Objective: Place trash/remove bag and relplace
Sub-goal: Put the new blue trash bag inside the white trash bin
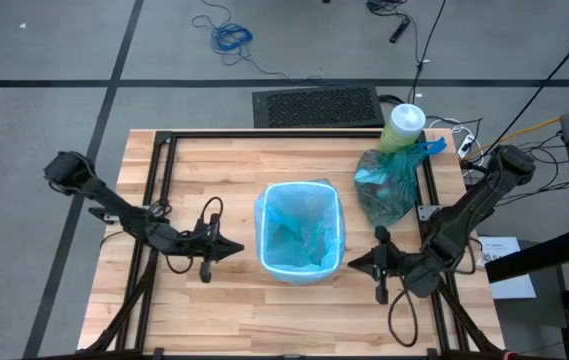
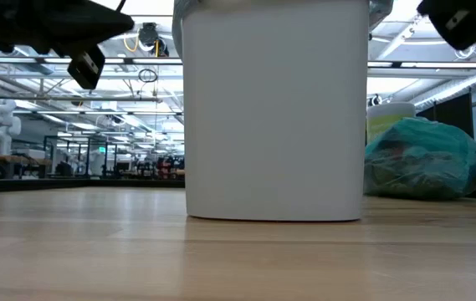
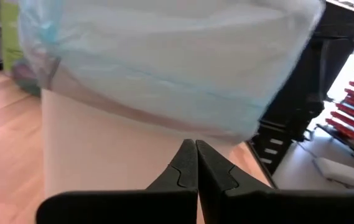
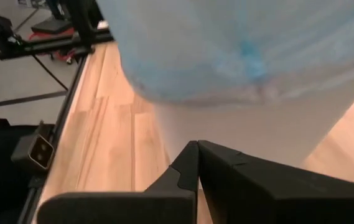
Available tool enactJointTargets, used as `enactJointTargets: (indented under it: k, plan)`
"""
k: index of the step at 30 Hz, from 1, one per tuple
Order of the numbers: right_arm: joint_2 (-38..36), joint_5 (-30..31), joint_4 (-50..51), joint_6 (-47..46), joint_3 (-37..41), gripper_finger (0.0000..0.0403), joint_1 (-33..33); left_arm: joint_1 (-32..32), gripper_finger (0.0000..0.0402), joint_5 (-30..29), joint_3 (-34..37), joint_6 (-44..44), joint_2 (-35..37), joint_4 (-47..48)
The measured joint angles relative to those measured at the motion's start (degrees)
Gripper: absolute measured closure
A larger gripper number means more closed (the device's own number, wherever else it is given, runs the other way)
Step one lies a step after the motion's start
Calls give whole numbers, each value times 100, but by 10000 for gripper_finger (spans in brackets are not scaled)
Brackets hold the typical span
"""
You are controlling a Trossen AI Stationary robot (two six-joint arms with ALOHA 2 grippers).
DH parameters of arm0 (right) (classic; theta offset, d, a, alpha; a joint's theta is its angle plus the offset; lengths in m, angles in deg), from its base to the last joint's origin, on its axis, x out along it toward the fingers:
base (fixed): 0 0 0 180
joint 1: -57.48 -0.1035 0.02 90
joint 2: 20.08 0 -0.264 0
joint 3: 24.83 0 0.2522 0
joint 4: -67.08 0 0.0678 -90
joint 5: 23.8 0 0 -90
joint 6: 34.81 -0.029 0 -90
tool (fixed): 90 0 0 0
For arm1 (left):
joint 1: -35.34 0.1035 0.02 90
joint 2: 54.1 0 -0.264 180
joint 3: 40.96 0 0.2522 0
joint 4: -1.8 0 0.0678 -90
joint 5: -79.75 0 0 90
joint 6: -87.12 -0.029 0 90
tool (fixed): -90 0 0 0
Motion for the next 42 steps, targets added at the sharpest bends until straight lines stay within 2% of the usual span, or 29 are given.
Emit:
enactJointTargets:
  k: [5, 10, 15, 28, 42]
  plan:
    - [412, -20, -755, 67, 206, 403, 75, 11, 402, -56, 0, -134, -325, -507]
    - [629, -70, -1213, 446, 244, 403, 401, 112, 402, -60, 0, -151, -372, -584]
    - [710, -583, -1759, 934, 244, 403, 916, 296, 402, -62, 0, -153, -372, -588]
    - [1028, -645, -2262, 1326, 244, 403, 1787, 882, 402, -65, -4, -306, -369, -584]
    - [1439, -812, -2837, 1635, 244, 403, 2152, 1443, 402, 77, -7, -426, -369, -585]
